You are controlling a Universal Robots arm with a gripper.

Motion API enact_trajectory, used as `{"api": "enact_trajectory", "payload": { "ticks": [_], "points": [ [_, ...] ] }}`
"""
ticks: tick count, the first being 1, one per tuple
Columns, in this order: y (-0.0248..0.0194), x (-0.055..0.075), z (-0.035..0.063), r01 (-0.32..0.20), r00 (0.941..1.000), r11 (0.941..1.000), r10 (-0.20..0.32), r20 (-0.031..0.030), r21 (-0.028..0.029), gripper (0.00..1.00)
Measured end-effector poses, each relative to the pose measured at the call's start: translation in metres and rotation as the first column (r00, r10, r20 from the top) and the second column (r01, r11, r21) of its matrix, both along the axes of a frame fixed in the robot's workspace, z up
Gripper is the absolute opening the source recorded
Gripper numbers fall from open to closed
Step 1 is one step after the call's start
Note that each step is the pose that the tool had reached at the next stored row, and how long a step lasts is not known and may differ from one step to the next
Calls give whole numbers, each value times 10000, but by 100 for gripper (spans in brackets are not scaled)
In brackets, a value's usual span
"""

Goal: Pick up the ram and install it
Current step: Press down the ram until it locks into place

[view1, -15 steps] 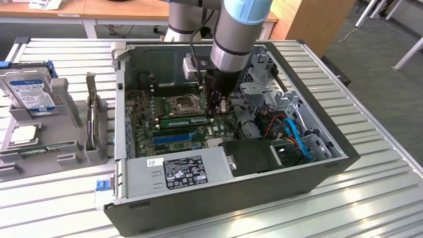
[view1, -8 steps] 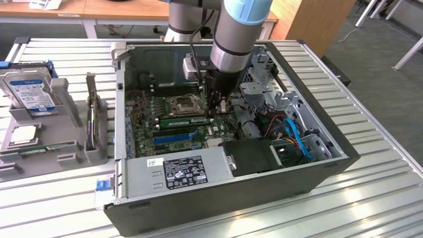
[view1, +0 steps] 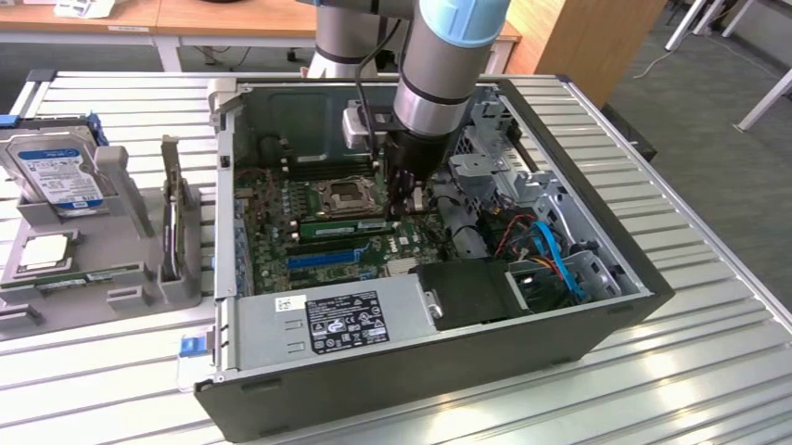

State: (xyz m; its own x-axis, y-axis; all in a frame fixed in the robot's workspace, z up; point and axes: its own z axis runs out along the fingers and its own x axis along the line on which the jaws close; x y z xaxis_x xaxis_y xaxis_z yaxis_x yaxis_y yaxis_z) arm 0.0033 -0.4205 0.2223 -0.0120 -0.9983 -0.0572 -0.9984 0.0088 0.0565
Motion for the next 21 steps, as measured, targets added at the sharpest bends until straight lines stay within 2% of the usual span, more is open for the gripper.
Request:
{"api": "enact_trajectory", "payload": {
  "ticks": [8,16,21],
  "points": [
    [0,0,91,0,10000,10000,0,1,-7,10],
    [0,0,215,0,10000,10000,0,1,-40,10],
    [0,0,217,0,10000,10000,0,1,-40,10]
  ]
}}
